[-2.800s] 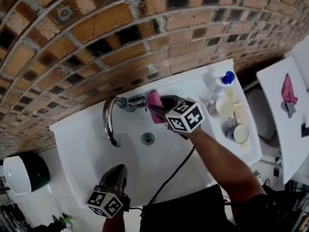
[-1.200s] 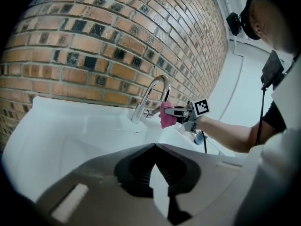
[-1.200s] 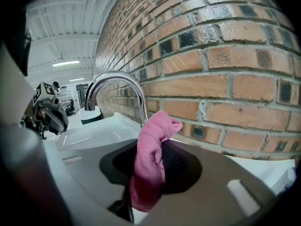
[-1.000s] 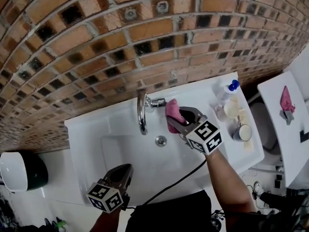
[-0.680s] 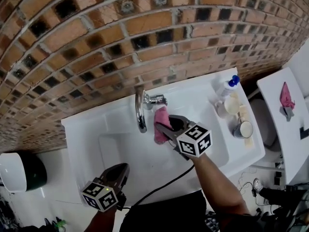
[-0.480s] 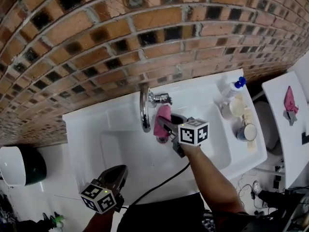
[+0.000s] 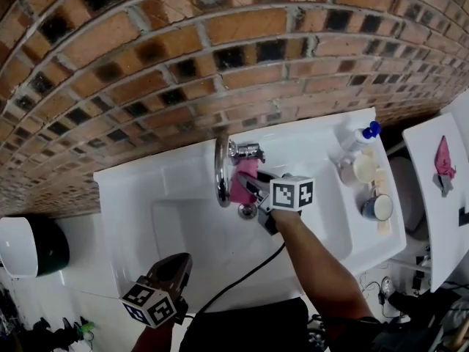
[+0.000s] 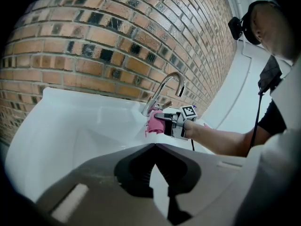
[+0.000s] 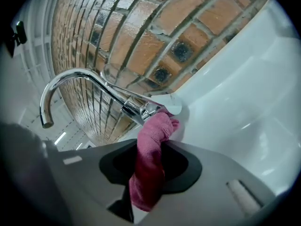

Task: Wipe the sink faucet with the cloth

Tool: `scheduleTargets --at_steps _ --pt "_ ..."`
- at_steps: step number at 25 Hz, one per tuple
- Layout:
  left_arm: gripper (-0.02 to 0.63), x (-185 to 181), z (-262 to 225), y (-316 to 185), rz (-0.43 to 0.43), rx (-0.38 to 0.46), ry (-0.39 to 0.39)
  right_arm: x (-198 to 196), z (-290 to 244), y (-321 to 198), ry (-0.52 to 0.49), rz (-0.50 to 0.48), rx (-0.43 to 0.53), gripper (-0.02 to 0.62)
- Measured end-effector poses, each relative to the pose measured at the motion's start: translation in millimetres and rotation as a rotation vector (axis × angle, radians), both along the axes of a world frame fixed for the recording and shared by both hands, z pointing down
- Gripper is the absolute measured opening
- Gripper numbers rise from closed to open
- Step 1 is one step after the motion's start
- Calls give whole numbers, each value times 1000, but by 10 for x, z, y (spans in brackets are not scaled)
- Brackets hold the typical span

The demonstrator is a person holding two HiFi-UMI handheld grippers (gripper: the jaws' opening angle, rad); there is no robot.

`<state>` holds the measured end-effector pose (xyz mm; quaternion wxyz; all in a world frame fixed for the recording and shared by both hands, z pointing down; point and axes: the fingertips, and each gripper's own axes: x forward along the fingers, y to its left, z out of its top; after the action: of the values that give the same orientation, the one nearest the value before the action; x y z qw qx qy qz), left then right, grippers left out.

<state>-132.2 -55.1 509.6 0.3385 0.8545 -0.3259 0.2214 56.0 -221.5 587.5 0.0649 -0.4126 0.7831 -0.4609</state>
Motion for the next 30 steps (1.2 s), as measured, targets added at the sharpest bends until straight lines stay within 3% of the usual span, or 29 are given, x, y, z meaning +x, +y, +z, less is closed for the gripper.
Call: scheduleTargets --at_steps 15,24,30 --pt "6 54 -64 -34 11 14 29 2 -375 -1 -53 9 6 124" --pt "6 38 -111 -19 17 36 28 133 -669 -153 -168 94 59 123" --pt "6 -7 -110 -2 18 33 23 97 -659 -107 -141 76 70 123"
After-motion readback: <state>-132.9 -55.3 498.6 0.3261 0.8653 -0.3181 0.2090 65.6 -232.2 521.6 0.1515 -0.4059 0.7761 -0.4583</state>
